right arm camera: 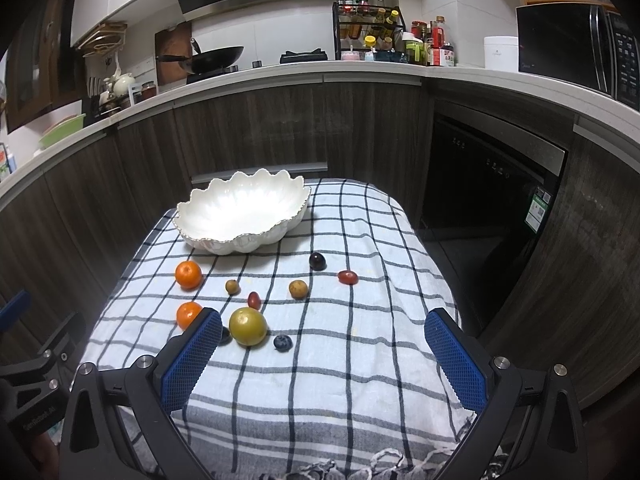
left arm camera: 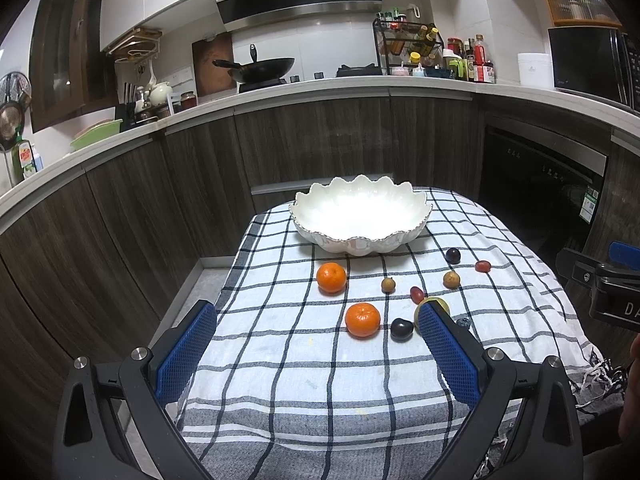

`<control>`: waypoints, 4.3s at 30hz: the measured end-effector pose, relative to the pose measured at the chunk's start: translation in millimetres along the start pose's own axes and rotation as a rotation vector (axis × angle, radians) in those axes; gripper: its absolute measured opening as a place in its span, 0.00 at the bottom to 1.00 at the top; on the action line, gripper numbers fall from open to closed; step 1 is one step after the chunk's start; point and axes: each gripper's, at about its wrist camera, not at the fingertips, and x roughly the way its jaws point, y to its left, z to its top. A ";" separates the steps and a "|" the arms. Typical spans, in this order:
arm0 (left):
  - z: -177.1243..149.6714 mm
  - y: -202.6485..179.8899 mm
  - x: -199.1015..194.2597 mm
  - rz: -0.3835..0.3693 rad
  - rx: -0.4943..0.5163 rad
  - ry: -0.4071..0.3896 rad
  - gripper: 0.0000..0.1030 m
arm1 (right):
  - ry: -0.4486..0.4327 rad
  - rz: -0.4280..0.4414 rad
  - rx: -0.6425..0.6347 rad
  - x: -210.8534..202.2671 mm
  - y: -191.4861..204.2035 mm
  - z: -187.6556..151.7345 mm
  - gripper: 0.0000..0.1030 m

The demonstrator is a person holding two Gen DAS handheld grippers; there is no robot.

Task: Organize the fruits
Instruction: 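Move the left tool toward the tangerine while the right tool approaches the yellow-green citrus, then close the left gripper on the tangerine while the right gripper closes on the yellow-green citrus, then lift the tangerine with the left gripper while the right gripper lifts the citrus toward the bowl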

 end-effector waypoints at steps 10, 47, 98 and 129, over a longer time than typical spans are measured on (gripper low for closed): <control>3.4 -5.0 28.8 0.005 0.025 0.051 1.00 | 0.042 0.008 -0.014 22.1 8.6 4.1 1.00; 8.7 -19.6 116.7 -0.060 0.114 0.183 0.95 | 0.202 0.014 -0.082 106.8 21.7 8.7 0.99; -28.2 -32.3 203.8 -0.238 0.175 0.420 0.60 | 0.411 0.282 -0.235 186.4 76.3 -19.2 0.60; -24.5 -30.4 192.7 -0.227 0.137 0.402 0.38 | 0.411 0.330 -0.188 182.8 75.1 -19.6 0.49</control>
